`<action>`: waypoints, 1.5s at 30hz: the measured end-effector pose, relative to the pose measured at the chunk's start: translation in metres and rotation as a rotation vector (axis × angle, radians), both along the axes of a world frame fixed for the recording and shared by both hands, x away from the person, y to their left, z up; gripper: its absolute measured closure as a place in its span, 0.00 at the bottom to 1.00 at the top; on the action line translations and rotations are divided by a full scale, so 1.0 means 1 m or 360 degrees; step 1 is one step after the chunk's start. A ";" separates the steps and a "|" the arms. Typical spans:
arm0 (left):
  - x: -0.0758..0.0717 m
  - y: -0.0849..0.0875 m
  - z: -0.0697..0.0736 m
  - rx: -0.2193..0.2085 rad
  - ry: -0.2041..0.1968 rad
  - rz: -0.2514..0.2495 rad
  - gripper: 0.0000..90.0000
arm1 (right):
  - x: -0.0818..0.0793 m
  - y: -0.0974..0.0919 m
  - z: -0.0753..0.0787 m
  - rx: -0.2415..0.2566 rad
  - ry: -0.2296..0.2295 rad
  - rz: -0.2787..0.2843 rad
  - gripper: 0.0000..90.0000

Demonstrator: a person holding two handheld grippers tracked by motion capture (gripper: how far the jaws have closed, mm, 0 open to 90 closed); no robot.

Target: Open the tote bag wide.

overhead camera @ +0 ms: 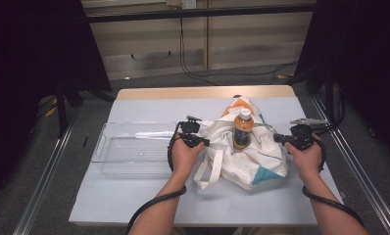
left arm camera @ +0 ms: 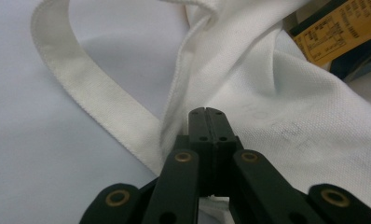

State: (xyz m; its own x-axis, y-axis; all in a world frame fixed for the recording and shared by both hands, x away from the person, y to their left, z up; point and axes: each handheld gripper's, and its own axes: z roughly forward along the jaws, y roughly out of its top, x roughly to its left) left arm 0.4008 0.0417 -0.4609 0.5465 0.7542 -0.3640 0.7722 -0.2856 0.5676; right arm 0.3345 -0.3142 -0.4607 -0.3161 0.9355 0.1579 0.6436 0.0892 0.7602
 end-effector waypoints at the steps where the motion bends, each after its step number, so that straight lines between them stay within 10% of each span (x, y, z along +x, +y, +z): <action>1: 0.000 0.000 0.001 -0.0027 -0.0002 0.0014 1.00 | -0.001 0.000 0.001 0.0013 -0.0010 0.0003 1.00; 22: 0.000 -0.021 0.039 -0.0103 -0.0156 -0.0118 0.57 | -0.017 0.001 0.028 -0.0030 -0.0049 0.0086 0.39; 45: -0.002 -0.044 0.059 -0.0170 -0.0222 -0.0332 0.25 | -0.020 0.000 0.032 0.0080 0.0035 0.0071 0.08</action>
